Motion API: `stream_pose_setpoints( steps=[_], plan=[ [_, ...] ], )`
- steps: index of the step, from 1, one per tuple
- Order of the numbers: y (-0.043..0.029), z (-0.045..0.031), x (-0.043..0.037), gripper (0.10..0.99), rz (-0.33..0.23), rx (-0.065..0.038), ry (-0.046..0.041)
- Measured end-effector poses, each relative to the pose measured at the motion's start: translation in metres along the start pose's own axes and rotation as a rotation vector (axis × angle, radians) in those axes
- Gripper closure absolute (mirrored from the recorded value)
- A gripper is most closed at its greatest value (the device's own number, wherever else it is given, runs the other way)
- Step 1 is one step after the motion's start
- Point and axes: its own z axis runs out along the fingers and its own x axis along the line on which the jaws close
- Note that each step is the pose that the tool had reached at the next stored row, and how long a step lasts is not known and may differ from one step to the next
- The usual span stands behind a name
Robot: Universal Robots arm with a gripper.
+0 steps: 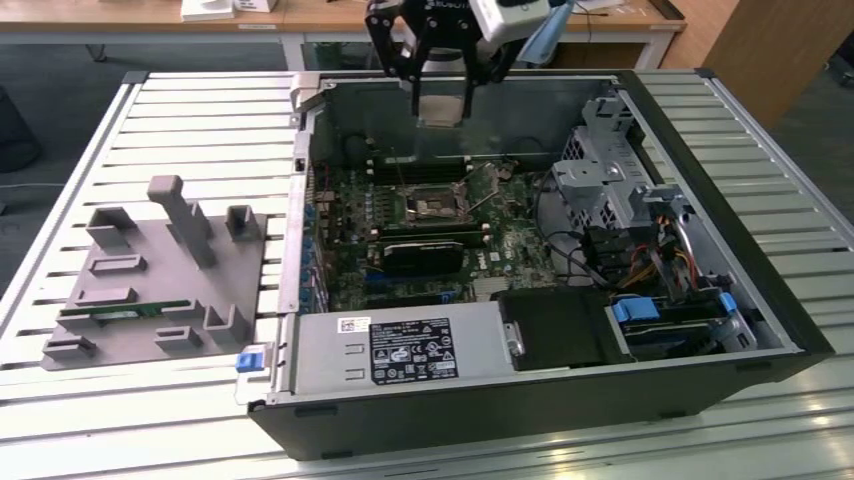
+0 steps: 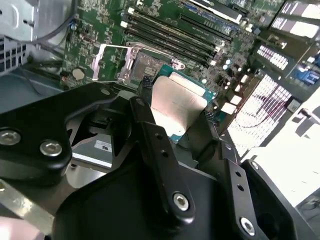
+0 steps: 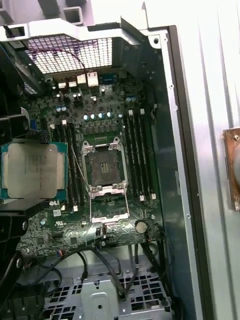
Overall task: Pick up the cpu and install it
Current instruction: 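Place the cpu into insertion slot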
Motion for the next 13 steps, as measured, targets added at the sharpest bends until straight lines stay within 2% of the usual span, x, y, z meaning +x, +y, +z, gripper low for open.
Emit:
stream_pose_setpoints(
  steps=[13],
  plan=[
    [-0.0001, 0.0011, 0.0000, 0.553, 0.229, 0.000, -0.0101]
  ],
)
